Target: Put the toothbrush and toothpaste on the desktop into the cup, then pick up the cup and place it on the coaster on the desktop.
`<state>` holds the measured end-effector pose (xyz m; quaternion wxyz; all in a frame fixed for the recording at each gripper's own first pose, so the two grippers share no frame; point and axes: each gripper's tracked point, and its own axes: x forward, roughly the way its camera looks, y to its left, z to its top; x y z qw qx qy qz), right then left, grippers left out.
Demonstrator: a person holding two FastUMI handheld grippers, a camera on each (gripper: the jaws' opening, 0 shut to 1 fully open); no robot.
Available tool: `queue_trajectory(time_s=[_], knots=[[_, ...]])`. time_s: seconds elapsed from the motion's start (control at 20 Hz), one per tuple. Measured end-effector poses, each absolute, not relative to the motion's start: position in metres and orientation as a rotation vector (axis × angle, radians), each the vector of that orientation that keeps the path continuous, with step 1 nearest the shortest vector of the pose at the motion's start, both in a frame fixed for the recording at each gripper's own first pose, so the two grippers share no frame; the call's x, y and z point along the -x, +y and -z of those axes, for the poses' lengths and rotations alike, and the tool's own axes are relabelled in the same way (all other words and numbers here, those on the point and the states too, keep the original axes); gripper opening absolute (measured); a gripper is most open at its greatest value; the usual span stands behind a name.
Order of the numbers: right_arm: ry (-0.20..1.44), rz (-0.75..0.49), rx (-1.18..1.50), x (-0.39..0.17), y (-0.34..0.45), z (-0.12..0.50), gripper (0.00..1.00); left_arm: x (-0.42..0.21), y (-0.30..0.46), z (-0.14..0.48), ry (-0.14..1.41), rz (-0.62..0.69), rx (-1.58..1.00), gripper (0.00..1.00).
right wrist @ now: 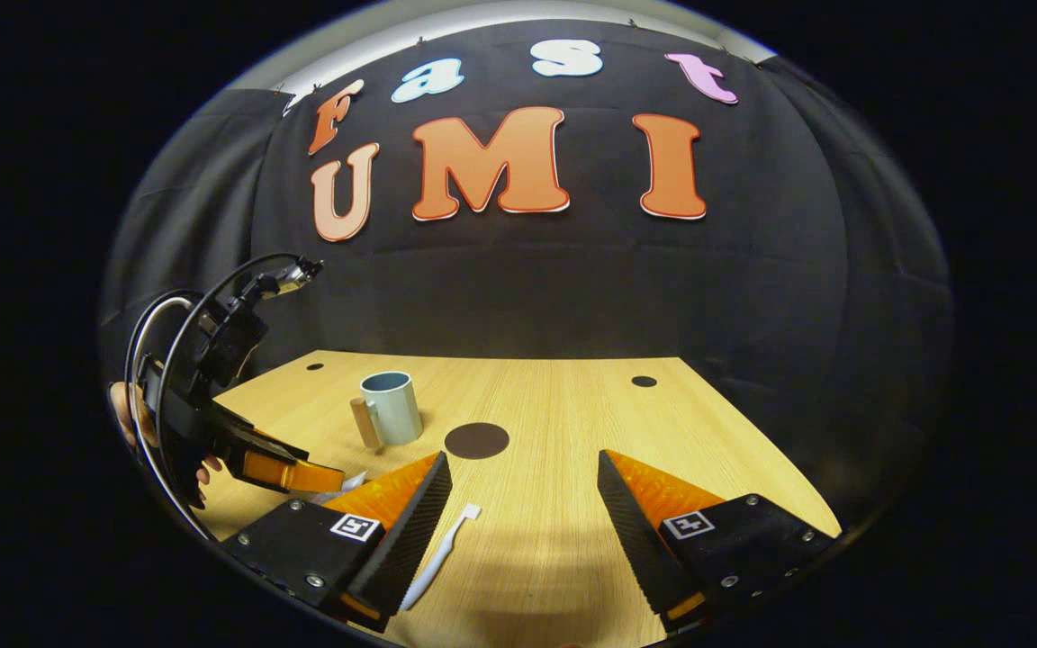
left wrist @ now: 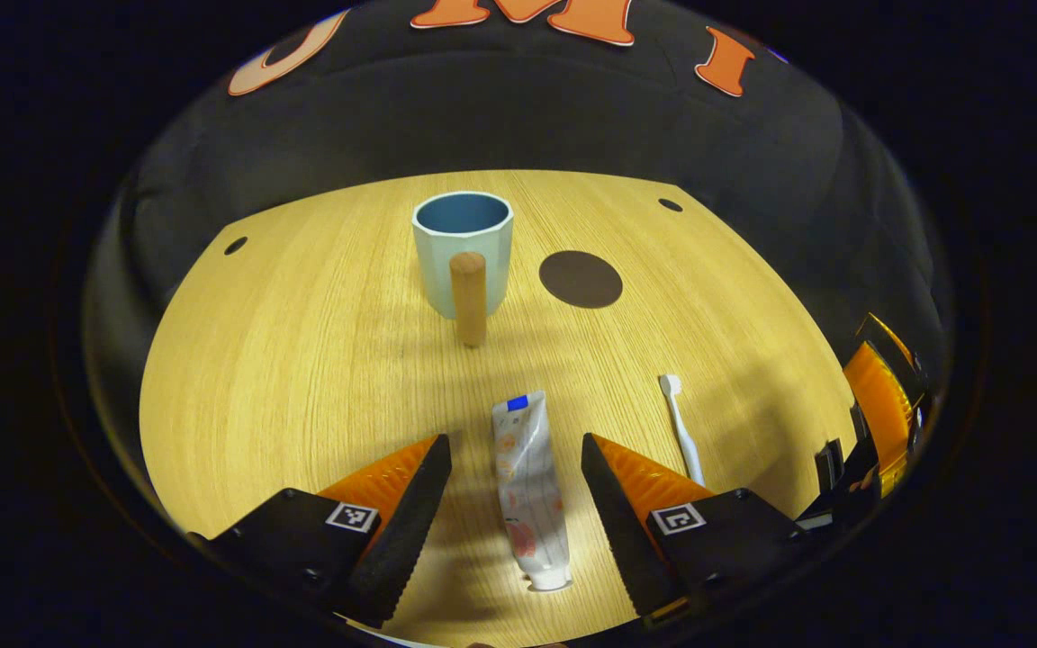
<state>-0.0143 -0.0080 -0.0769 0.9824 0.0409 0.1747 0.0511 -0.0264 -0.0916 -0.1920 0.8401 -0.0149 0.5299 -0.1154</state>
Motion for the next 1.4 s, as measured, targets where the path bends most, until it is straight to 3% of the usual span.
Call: queue_trajectory(time_s=[0.6, 0.7, 0.75, 0.9, 0.95, 1.05, 1.1, 1.15, 1.4], knots=[[0.768, -0.232, -0.081, 0.022, 0.022, 0.128, 0.98, 0.039, -0.091, 0.212, 1.394, 0.24, 0.057, 0.98], [0.811, -0.26, -0.058, 0.023, 0.028, 0.13, 0.98, 0.041, -0.089, 0.214, 1.423, 0.225, 0.053, 0.7], [0.838, -0.276, -0.054, 0.024, 0.032, 0.134, 0.98, 0.04, -0.09, 0.215, 1.432, 0.224, 0.045, 0.65], [0.893, -0.293, -0.067, 0.024, 0.043, 0.144, 0.97, 0.049, -0.09, 0.217, 1.483, 0.202, 0.025, 0.66], [0.916, -0.298, -0.08, 0.024, 0.045, 0.147, 0.96, 0.047, -0.09, 0.217, 1.481, 0.207, 0.014, 0.55], [0.956, -0.3, -0.1, 0.026, 0.048, 0.151, 0.94, 0.047, -0.087, 0.219, 1.484, 0.19, 0.003, 0.55], [0.973, -0.297, -0.103, 0.026, 0.048, 0.153, 0.93, 0.046, -0.09, 0.219, 1.484, 0.193, 0.01, 0.42], [0.988, -0.293, -0.102, 0.027, 0.048, 0.157, 0.92, 0.044, -0.091, 0.218, 1.481, 0.206, 0.011, 0.34], [1.067, -0.298, -0.117, 0.032, 0.058, 0.174, 0.87, 0.043, -0.093, 0.214, 1.453, 0.242, 0.059, 0.23]])
